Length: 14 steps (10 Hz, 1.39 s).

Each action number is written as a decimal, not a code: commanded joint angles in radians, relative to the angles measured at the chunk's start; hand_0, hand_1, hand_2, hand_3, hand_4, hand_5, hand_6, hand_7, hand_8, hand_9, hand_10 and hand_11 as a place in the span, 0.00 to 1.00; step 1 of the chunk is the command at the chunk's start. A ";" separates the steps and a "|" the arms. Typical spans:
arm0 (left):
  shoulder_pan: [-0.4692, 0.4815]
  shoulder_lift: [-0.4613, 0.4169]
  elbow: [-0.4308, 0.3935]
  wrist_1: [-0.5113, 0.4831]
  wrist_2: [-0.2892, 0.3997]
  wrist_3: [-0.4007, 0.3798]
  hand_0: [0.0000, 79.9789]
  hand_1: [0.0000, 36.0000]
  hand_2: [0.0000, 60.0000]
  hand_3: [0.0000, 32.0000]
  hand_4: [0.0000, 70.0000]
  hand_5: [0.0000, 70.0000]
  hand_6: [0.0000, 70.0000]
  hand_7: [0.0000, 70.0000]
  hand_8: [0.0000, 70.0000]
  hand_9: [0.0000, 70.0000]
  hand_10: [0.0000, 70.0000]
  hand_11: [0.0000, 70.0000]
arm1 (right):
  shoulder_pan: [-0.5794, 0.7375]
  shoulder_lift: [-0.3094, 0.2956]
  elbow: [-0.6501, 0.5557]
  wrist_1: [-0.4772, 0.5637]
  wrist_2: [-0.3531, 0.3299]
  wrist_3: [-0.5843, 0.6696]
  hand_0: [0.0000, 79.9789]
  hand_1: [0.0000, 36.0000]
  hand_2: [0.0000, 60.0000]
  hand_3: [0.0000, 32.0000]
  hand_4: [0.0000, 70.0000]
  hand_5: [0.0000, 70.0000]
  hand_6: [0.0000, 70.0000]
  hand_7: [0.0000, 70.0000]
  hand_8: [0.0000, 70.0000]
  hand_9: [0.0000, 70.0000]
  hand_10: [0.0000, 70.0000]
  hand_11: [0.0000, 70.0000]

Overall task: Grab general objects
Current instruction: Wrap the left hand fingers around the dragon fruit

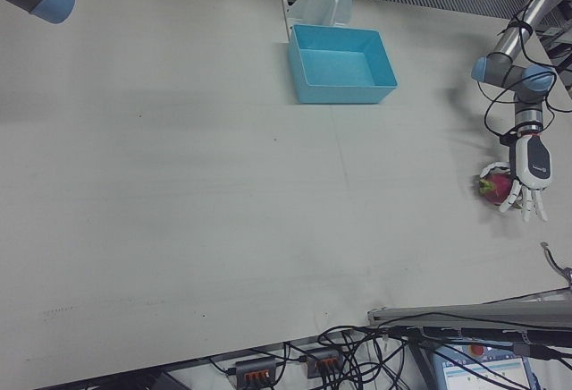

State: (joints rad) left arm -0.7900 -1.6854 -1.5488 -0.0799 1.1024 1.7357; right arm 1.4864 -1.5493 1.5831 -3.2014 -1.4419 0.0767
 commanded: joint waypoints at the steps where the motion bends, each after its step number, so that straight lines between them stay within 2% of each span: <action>1: 0.000 0.003 0.001 -0.015 -0.001 0.025 0.51 0.43 0.58 1.00 0.00 0.33 0.00 0.20 0.14 0.02 0.21 0.32 | 0.000 0.000 0.000 0.000 0.000 0.000 0.00 0.00 0.00 0.00 0.00 0.00 0.00 0.00 0.00 0.00 0.00 0.00; 2: 0.000 0.003 0.007 -0.021 -0.001 0.034 0.52 0.41 0.52 1.00 0.00 0.31 0.00 0.19 0.16 0.02 0.23 0.34 | 0.000 0.000 0.000 0.000 0.000 0.000 0.00 0.00 0.00 0.00 0.00 0.00 0.00 0.00 0.00 0.00 0.00 0.00; 3: 0.002 0.001 0.025 -0.035 -0.001 0.036 0.52 0.39 0.50 1.00 0.00 0.36 0.00 0.22 0.19 0.03 0.25 0.37 | 0.000 0.000 0.000 0.000 0.000 0.000 0.00 0.00 0.00 0.00 0.00 0.00 0.00 0.00 0.00 0.00 0.00 0.00; 4: 0.002 0.001 0.033 -0.044 -0.001 0.036 0.51 0.38 0.51 1.00 0.00 0.37 0.00 0.21 0.17 0.02 0.23 0.35 | 0.000 0.000 0.000 0.000 0.000 0.000 0.00 0.00 0.00 0.00 0.00 0.00 0.00 0.00 0.00 0.00 0.00 0.00; 5: 0.000 0.003 0.033 -0.049 -0.001 0.036 0.51 0.37 0.51 1.00 0.00 0.40 0.00 0.25 0.19 0.05 0.27 0.40 | 0.000 0.000 0.000 0.000 0.000 0.000 0.00 0.00 0.00 0.00 0.00 0.00 0.00 0.00 0.00 0.00 0.00 0.00; 6: 0.000 0.003 0.035 -0.057 -0.001 0.036 0.51 0.36 0.54 1.00 0.00 0.47 0.07 0.29 0.27 0.17 0.53 0.76 | 0.000 0.000 0.000 0.000 0.000 0.000 0.00 0.00 0.00 0.00 0.00 0.00 0.00 0.00 0.00 0.00 0.00 0.00; 7: 0.000 0.003 0.033 -0.058 -0.001 0.036 0.50 0.31 0.55 1.00 0.00 0.59 0.16 0.36 0.36 0.28 0.73 1.00 | 0.000 0.000 0.000 0.000 0.000 0.000 0.00 0.00 0.00 0.00 0.00 0.00 0.00 0.00 0.00 0.00 0.00 0.00; 8: 0.000 0.003 0.033 -0.060 -0.001 0.035 0.48 0.25 0.56 0.40 0.01 0.69 0.23 0.42 0.42 0.35 0.86 1.00 | 0.000 0.000 0.000 0.000 0.000 0.000 0.00 0.00 0.00 0.00 0.00 0.00 0.00 0.00 0.00 0.00 0.00 0.00; 9: 0.000 0.003 0.033 -0.061 -0.001 0.036 0.41 0.21 0.65 0.00 0.25 0.68 0.36 0.45 0.50 0.43 1.00 1.00 | -0.002 0.000 0.002 0.000 0.000 0.000 0.00 0.00 0.00 0.00 0.00 0.00 0.00 0.00 0.00 0.00 0.00 0.00; 10: 0.000 0.003 0.039 -0.064 -0.001 0.036 0.35 0.20 0.77 0.00 0.33 0.65 0.42 0.46 0.54 0.48 1.00 1.00 | 0.000 0.000 0.000 0.000 0.000 0.000 0.00 0.00 0.00 0.00 0.00 0.00 0.00 0.00 0.00 0.00 0.00 0.00; 11: 0.002 0.001 0.055 -0.075 -0.001 0.036 0.31 0.21 0.89 0.00 0.40 0.59 0.46 0.44 0.56 0.49 1.00 1.00 | 0.000 0.000 0.000 0.000 0.000 0.000 0.00 0.00 0.00 0.00 0.00 0.00 0.00 0.00 0.00 0.00 0.00 0.00; 12: 0.002 0.001 0.073 -0.089 -0.001 0.036 0.22 0.24 1.00 0.00 0.45 0.55 0.51 0.45 0.57 0.50 1.00 1.00 | 0.000 0.000 0.000 0.000 0.000 0.000 0.00 0.00 0.00 0.00 0.00 0.00 0.00 0.00 0.00 0.00 0.00 0.00; 14: 0.000 0.003 0.078 -0.098 -0.001 0.036 0.01 0.24 1.00 0.00 0.53 0.53 0.64 0.48 0.59 0.50 1.00 1.00 | 0.000 0.000 0.000 0.000 0.000 0.000 0.00 0.00 0.00 0.00 0.00 0.00 0.00 0.00 0.00 0.00 0.00 0.00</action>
State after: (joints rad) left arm -0.7894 -1.6837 -1.4856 -0.1632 1.1013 1.7717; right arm 1.4863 -1.5493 1.5832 -3.2014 -1.4420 0.0767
